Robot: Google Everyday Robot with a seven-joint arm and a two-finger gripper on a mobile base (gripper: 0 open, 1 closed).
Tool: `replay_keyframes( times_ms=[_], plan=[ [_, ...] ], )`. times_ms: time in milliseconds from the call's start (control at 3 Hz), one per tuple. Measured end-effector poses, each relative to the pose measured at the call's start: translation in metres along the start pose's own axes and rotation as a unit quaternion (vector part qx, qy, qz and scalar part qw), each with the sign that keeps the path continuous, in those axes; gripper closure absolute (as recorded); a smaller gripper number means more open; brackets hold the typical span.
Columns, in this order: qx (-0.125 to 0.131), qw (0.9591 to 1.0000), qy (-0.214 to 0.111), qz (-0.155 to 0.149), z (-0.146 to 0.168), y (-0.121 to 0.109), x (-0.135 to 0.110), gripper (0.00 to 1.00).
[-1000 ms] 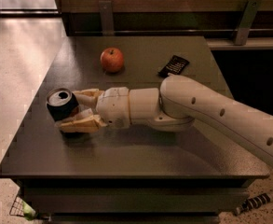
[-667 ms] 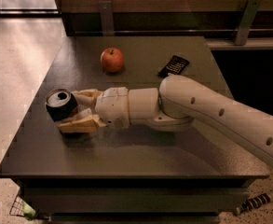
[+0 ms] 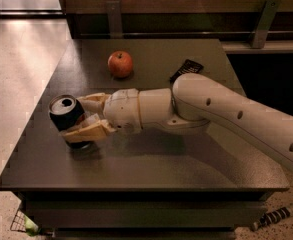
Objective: Knock pepsi can over
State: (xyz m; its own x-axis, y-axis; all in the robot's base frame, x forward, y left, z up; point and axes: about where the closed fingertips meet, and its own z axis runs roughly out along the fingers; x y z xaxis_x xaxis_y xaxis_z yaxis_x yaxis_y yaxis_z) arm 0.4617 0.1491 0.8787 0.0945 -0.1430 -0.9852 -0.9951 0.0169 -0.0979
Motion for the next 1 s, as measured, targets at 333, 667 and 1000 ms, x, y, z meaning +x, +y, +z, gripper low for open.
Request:
replay_keyframes(
  times_ms=[333, 667, 1000],
  plan=[
    [-0.009, 0.9990, 0.043, 0.000, -0.011, -0.009, -0.005, 1.00],
    [-0.019, 0.9862, 0.164, -0.012, -0.026, -0.026, -0.012, 1.00],
    [-0.020, 0.9705, 0.239, -0.022, -0.032, -0.034, -0.014, 1.00]
  ],
)
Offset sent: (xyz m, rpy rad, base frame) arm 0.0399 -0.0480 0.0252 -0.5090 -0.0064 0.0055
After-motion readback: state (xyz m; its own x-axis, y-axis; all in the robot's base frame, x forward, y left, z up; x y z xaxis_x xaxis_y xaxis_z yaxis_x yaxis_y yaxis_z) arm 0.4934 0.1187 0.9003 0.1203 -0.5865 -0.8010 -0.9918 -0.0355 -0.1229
